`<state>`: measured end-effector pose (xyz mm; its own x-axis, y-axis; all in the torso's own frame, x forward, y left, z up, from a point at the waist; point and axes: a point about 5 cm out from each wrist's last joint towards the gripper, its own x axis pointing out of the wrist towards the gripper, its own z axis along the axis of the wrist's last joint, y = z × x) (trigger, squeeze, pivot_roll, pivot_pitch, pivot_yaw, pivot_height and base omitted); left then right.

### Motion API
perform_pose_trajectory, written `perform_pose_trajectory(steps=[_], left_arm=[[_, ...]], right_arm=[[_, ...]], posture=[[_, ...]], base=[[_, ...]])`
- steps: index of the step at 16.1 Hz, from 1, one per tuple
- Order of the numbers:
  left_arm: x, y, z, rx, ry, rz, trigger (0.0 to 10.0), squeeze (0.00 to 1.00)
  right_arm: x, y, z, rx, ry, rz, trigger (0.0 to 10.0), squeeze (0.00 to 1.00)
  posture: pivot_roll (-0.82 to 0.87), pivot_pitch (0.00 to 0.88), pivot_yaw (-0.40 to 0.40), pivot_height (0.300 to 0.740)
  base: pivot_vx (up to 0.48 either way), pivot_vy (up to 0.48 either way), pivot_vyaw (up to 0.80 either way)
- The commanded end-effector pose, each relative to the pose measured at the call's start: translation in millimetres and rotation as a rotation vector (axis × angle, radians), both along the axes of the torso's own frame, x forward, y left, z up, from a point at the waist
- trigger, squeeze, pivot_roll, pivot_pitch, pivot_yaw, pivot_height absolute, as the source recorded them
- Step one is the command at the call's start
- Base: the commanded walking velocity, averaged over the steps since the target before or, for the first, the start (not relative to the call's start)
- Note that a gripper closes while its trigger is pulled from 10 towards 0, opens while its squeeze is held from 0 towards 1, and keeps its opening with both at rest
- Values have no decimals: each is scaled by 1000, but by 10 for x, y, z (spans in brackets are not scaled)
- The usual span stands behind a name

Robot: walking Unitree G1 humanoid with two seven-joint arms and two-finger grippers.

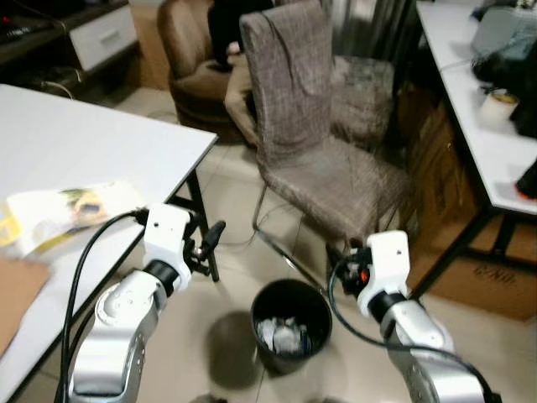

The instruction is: Picking trash to rubbish bin

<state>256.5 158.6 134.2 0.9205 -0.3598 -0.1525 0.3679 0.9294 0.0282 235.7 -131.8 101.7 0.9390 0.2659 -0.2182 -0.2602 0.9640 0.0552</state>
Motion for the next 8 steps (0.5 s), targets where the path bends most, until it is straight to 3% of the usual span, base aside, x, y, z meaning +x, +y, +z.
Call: perform_pose_trajectory(steps=[1,3,8], left_arm=[[-16,-16,12,5,22,4,10000,0],[-25,-11,4,3,34,6,10000,0],[-132,39,-225,36,112,31,10000,0]], right_arm=[[23,-28,-9,-8,-4,-17,10000,0],[23,-22,-14,-10,-6,-17,10000,0],[-38,1,-165,-11,27,-21,10000,0]], posture=[[-32,0,23,740],[-36,0,26,740],[-30,0,15,740]], base=[[-251,0,0],[-246,0,0],[0,0,0]])
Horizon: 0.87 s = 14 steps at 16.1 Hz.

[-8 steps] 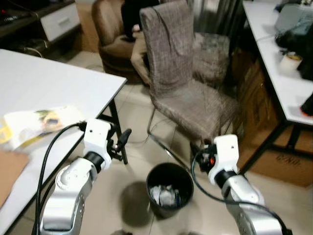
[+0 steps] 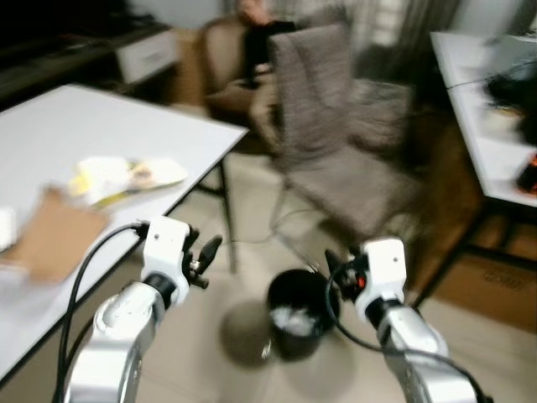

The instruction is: Picking trash to rubbish bin

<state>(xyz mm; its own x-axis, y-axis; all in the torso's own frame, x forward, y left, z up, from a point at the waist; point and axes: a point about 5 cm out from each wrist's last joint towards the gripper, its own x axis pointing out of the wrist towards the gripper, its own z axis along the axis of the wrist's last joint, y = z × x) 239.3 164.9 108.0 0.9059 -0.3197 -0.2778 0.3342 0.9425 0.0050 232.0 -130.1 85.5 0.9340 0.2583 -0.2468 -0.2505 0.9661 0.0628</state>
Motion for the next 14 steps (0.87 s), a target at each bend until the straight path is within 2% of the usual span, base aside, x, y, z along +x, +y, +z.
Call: perform_pose_trajectory(steps=[1,6,10,14], left_arm=[[31,-24,41,13,-17,-7,10000,0],[-6,57,44,25,-26,18,10000,0],[-30,142,19,37,-20,39,10000,0],[16,133,69,34,-39,35,10000,0]], right_arm=[[-4,-9,-14,-8,0,-9,10000,0],[13,31,-33,-9,-12,11,10000,0],[46,38,-11,-5,-60,8,10000,0],[54,54,-26,-3,-68,10,10000,0]], posture=[[-28,0,13,740],[-11,0,0,740],[-6,0,0,740],[-8,0,6,740]], base=[[0,0,0],[0,0,0],[-253,0,0],[-317,0,0]])
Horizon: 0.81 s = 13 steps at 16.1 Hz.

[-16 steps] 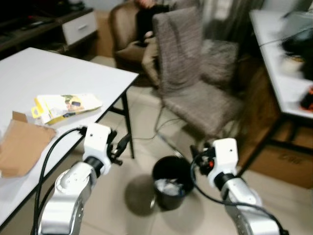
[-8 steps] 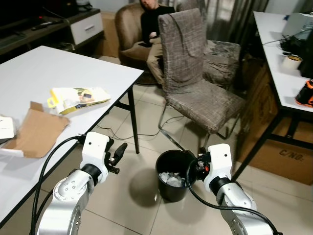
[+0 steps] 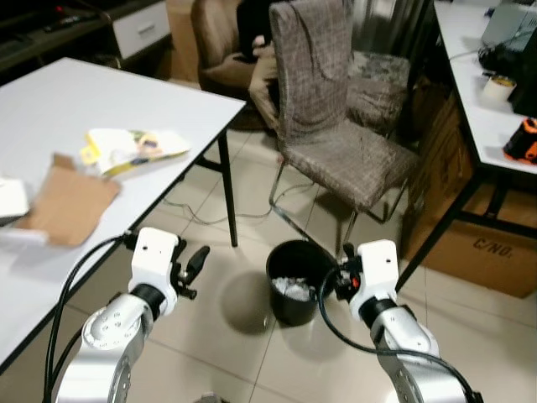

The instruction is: Picking trash to rubbish bin

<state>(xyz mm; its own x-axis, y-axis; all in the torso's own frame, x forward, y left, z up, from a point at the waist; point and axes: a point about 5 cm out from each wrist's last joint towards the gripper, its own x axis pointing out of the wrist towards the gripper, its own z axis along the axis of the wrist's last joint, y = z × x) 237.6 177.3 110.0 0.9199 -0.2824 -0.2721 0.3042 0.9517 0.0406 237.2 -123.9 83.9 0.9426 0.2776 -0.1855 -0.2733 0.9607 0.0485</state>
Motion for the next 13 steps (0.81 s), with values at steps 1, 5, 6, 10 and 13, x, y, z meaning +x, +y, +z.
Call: perform_pose_trajectory(steps=[1,5,6,10,13], left_arm=[[49,-1,59,3,-27,-1,10000,0],[77,-9,77,6,-35,-10,10000,0],[83,-13,82,7,-37,-14,10000,0],[82,-9,91,16,-43,-15,10000,0],[89,14,127,30,-84,9,10000,0]], right_arm=[[3,-8,-9,-6,-6,-11,10000,0],[9,-21,-6,-8,-8,-18,10000,0],[13,-23,-8,-9,-9,-21,10000,0],[9,-25,-12,-10,-8,-26,10000,0],[32,-26,14,-2,-24,-46,10000,0]], posture=[[-10,0,7,740],[-13,0,11,740],[-13,0,12,740],[-8,0,13,740],[-5,0,14,740]], base=[[-322,0,0],[-324,0,0],[-326,0,0],[-302,0,0],[0,0,0]])
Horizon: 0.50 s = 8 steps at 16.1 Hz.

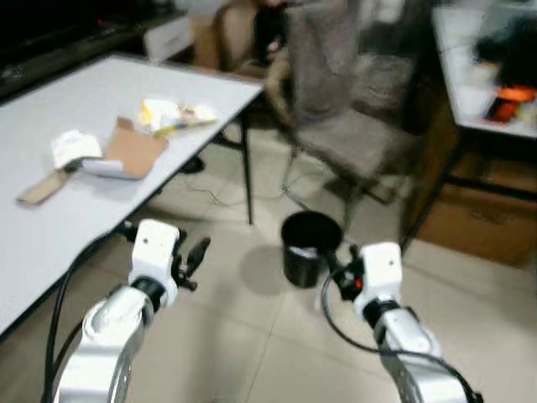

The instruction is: Picking trash to rubbish bin

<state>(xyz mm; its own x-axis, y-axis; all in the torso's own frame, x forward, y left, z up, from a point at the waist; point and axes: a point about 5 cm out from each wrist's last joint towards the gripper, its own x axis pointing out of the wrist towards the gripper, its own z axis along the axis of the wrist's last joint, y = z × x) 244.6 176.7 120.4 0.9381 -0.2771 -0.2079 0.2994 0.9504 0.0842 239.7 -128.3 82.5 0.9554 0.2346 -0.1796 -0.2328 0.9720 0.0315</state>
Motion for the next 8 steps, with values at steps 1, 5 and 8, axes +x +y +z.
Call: perform_pose_trajectory(steps=[1,5,8], left_arm=[[38,30,60,28,-43,24,10000,0],[103,13,237,34,-160,48,10000,0],[182,41,374,21,-201,75,10000,0]], right_arm=[[21,11,39,6,-22,-13,10000,0],[150,89,297,-65,-137,33,10000,0],[248,151,482,-70,-200,66,10000,0]], posture=[[-4,0,14,740],[-4,0,14,740],[1,0,10,740]], base=[[0,0,0],[68,0,600],[319,0,800]])
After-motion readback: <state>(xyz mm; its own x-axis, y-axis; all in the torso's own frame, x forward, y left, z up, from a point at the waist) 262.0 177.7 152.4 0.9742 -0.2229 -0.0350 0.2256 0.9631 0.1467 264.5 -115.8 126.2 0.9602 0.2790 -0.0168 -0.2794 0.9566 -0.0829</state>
